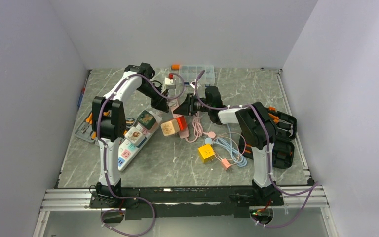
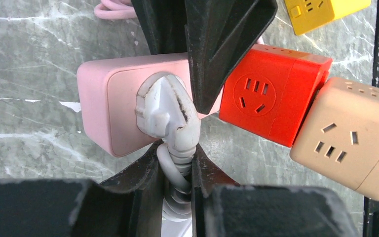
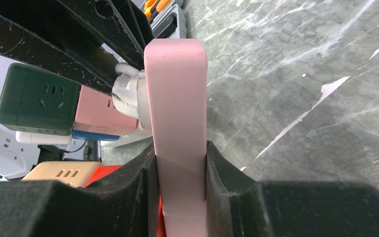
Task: Pull the plug off the socket
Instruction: Remove the plug from the socket.
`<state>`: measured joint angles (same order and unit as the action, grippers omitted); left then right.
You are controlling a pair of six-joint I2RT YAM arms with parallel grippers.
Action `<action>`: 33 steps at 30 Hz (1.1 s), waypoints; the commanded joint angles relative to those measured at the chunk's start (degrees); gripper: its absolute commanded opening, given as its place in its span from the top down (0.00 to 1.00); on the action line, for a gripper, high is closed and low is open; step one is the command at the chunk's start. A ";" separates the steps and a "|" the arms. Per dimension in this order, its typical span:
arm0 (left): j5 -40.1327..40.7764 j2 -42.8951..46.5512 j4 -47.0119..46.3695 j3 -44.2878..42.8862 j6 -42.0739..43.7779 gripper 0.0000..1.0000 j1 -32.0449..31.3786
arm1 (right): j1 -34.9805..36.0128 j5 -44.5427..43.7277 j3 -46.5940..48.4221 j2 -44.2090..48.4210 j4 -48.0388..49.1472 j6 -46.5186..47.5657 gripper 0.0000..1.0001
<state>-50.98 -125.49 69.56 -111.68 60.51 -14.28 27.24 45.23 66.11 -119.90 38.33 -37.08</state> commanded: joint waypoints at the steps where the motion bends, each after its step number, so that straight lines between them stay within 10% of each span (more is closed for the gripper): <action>1: -11.07 3.13 14.18 -4.35 8.11 1.00 0.72 | -1.65 -4.20 -1.21 2.11 -3.10 0.83 1.00; 18: -14.96 8.35 17.71 1.56 17.27 1.00 1.45 | -6.62 -21.59 0.15 0.73 -24.72 3.92 1.00; 33: -15.13 8.79 17.98 3.00 19.26 1.00 1.96 | -9.71 -23.74 -2.38 4.76 -24.48 5.53 1.00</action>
<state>-60.58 -118.98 84.40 -107.57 77.56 -12.80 17.26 24.99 66.11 -117.23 13.61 -37.52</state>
